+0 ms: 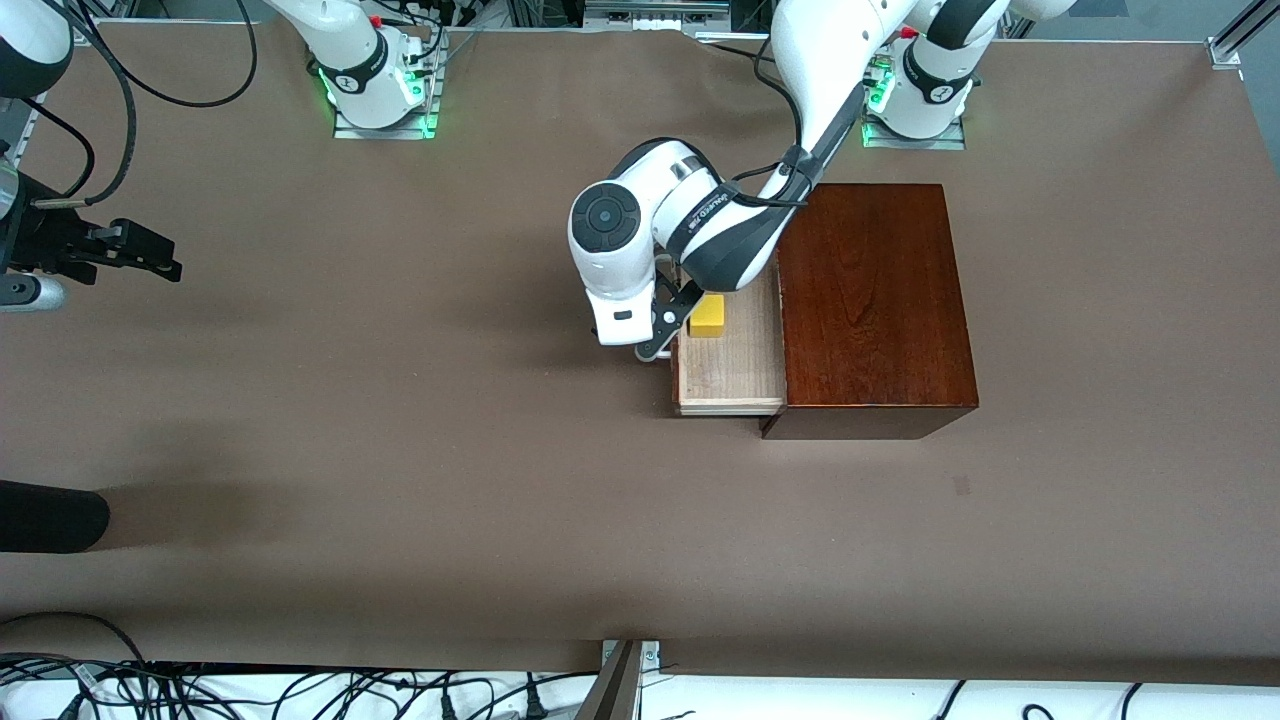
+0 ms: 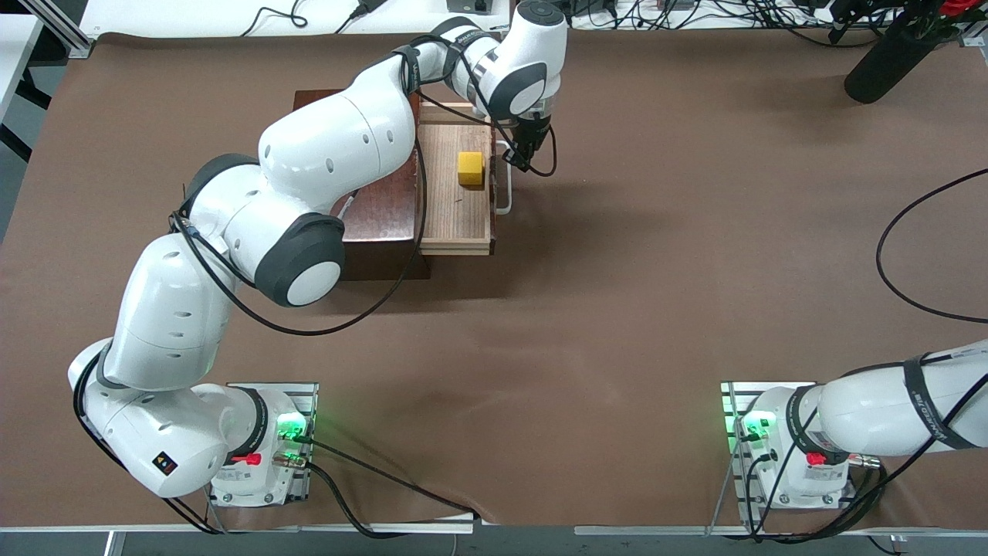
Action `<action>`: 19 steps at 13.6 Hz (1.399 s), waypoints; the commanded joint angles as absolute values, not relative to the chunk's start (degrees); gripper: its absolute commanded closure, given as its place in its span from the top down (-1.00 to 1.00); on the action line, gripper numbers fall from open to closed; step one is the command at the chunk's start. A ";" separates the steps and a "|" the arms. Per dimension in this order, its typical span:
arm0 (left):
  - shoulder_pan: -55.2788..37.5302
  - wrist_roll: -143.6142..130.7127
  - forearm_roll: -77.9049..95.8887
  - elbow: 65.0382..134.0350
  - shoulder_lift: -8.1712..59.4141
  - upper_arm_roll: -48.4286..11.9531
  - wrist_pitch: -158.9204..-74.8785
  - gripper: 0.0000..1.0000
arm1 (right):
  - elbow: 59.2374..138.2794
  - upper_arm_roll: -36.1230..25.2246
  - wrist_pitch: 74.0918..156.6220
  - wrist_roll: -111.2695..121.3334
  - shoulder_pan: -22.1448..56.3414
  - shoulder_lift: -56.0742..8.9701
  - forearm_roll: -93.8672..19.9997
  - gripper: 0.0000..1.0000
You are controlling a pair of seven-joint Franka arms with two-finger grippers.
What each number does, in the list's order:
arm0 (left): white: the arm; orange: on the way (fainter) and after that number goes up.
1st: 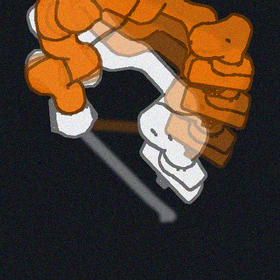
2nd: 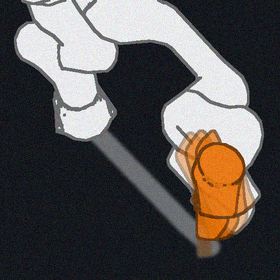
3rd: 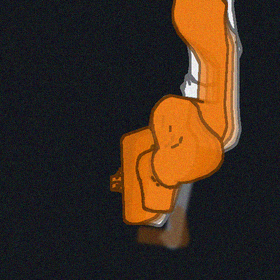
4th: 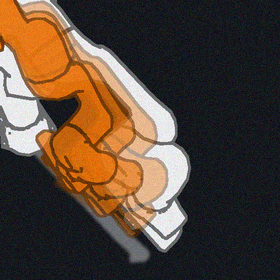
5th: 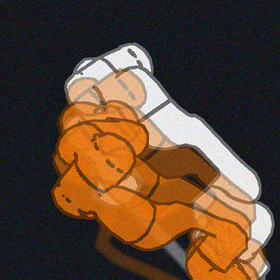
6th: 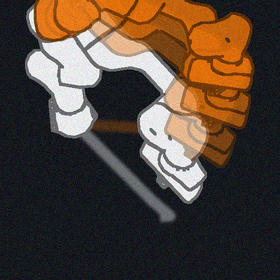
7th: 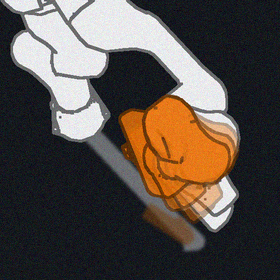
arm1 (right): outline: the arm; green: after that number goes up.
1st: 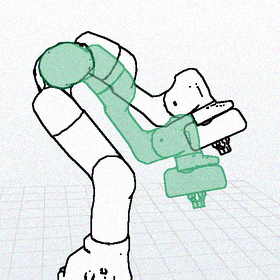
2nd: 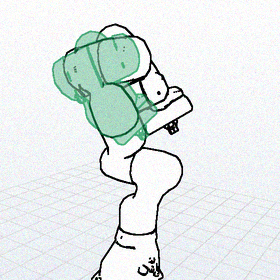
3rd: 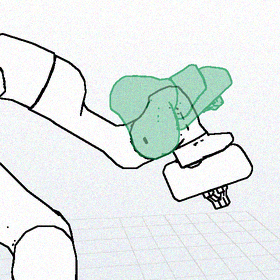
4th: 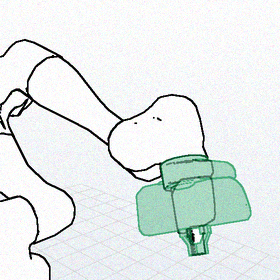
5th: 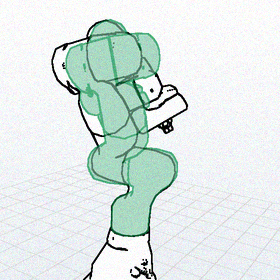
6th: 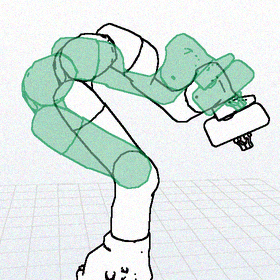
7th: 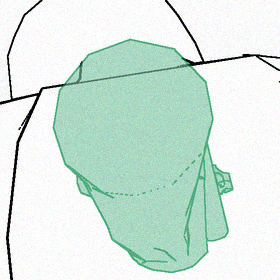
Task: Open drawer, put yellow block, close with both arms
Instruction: 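Push the drawer shut into the box with the left gripper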
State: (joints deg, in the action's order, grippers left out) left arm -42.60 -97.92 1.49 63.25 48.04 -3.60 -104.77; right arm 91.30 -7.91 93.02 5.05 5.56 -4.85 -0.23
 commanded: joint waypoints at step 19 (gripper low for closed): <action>-34.98 -76.82 2.55 65.31 42.80 3.52 -86.84 -1.00 | 90.09 -7.73 93.08 4.04 5.54 -4.57 0.18 1.00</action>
